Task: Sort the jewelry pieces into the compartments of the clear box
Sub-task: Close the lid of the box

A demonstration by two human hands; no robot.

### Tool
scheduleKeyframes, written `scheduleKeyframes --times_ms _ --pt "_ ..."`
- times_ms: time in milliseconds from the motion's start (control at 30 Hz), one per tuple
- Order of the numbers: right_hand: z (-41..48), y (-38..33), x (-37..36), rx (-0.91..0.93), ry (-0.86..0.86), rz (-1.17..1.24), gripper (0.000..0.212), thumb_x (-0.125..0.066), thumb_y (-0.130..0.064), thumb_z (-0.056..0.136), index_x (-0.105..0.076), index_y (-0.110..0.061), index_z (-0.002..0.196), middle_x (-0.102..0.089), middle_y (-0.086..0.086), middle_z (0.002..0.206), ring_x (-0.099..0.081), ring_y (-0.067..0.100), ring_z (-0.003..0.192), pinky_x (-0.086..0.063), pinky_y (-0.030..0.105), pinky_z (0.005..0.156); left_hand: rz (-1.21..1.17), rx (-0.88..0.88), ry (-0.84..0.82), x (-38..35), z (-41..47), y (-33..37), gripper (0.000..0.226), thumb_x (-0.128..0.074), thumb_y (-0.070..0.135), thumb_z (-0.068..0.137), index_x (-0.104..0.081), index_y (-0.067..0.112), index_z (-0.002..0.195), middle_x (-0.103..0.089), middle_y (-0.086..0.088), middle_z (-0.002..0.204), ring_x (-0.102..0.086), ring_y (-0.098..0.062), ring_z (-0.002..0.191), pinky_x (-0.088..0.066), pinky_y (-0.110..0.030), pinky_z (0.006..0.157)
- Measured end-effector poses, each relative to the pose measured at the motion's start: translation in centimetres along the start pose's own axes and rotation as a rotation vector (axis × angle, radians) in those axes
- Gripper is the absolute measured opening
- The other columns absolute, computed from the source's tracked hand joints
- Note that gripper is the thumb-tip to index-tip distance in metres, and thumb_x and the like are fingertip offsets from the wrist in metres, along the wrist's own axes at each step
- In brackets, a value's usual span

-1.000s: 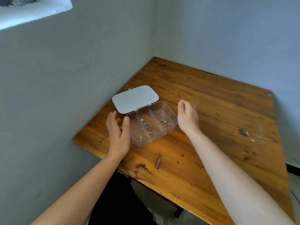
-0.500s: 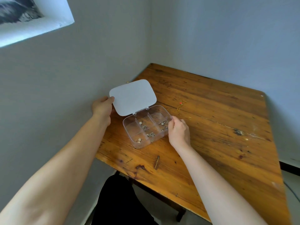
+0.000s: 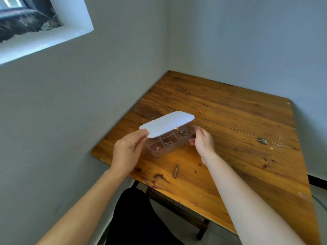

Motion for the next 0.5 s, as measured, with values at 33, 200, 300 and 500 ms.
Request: scheduleKeyframes --times_ms 33,200,300,500 --pt "-0.3 0.2 0.2 -0.017 0.021 0.046 0.042 -0.032 -0.042 0.106 -0.068 -0.025 0.118 -0.071 -0.008 0.099 -0.066 0.012 0.077 -0.051 0.025 0.065 0.043 -0.053 -0.021 -0.2 -0.6 0.1 0.023 -0.072 0.011 0.088 -0.075 0.015 0.111 -0.072 0.002 0.117 -0.067 -0.009 0.109 -0.051 -0.024 0.097" --pt "-1.2 1.0 0.3 -0.045 0.028 0.094 0.045 -0.034 -0.061 0.101 -0.063 -0.031 0.117 -0.071 -0.003 0.094 -0.068 0.014 0.088 -0.048 0.027 0.069 0.140 -0.205 -0.086 -1.1 -2.5 -0.1 0.023 -0.069 0.012 0.089 -0.075 0.004 0.110 -0.070 -0.011 0.121 -0.066 -0.024 0.115 -0.052 -0.037 0.100" --pt "-1.2 1.0 0.2 -0.006 0.027 0.077 0.047 -0.036 -0.060 0.100 -0.064 -0.029 0.122 -0.071 -0.002 0.096 -0.066 0.010 0.086 -0.042 0.020 0.062 0.184 -0.236 -0.147 -0.8 -2.0 0.1 0.030 -0.057 0.028 0.098 -0.072 0.007 0.112 -0.069 -0.009 0.121 -0.062 -0.025 0.117 -0.051 -0.041 0.097" --pt "-0.7 0.6 -1.0 0.093 -0.156 -0.086 0.050 -0.030 -0.050 0.104 -0.048 -0.031 0.147 -0.053 -0.004 0.147 -0.051 0.019 0.132 -0.044 0.044 0.109 0.504 -0.129 -0.537 -3.3 0.9 0.8 0.074 -0.029 0.076 0.089 -0.031 0.036 0.151 -0.029 -0.009 0.159 -0.016 -0.029 0.150 -0.014 -0.052 0.121"
Point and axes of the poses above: each hand's wrist, its own z-axis towards the middle knuckle, its own x-axis out of the back of the hand, y = z × x, the point moved 3 cm from there along z, towards the middle knuckle
